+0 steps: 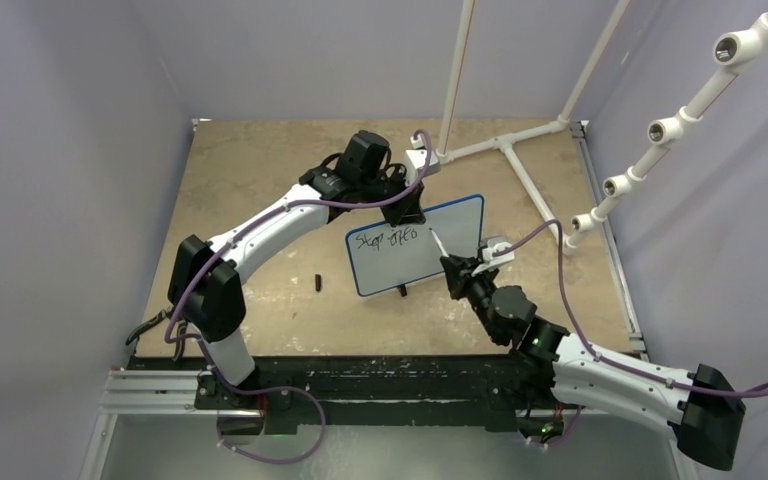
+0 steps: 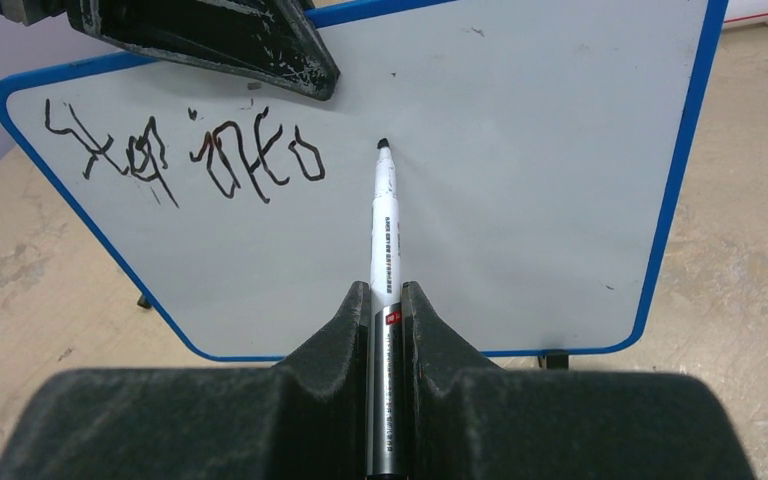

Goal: Write a sentence on the whiteboard

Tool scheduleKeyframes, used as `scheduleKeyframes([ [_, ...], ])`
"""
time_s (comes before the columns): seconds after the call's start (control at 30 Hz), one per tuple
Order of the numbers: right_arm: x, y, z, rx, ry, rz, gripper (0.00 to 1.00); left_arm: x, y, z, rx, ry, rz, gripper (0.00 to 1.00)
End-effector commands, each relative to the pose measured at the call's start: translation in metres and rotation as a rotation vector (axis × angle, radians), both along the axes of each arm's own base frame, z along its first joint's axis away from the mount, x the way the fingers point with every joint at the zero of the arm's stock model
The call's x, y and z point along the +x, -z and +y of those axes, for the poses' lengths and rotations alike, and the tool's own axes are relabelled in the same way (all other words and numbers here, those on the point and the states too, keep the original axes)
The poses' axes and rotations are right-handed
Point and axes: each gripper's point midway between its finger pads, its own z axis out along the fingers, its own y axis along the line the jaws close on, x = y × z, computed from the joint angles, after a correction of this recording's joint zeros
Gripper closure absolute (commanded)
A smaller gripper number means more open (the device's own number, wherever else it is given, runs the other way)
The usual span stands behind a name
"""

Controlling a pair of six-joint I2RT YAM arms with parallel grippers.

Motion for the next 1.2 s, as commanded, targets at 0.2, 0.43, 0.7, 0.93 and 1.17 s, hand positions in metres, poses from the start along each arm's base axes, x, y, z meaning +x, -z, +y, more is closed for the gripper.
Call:
scheduleKeyframes([
  [0.2,0.007,-0.016,-0.011,0.051,0.082,-0.024,1.0,-0.002,-0.008,-0.002,-0.017,0.043,-0.052,1.0],
  [0.43,0.001,-0.03,-0.014,0.084,0.048,-0.079,1.0,-0.001,-0.008,-0.002,-0.015,0.042,-0.052,1.0],
  [0.7,-0.001,-0.04,-0.007,0.084,0.006,-0.107,1.0,-0.001,-0.006,-0.002,-0.014,0.042,-0.047,1.0],
  [0.93,0.003,-0.035,0.001,0.056,-0.003,-0.091,1.0,-0.002,-0.007,-0.002,-0.016,0.046,-0.048,1.0],
  [1.17,0.004,-0.027,0.003,0.038,0.002,-0.061,1.0,-0.002,-0.008,-0.001,-0.018,0.046,-0.049,1.0],
])
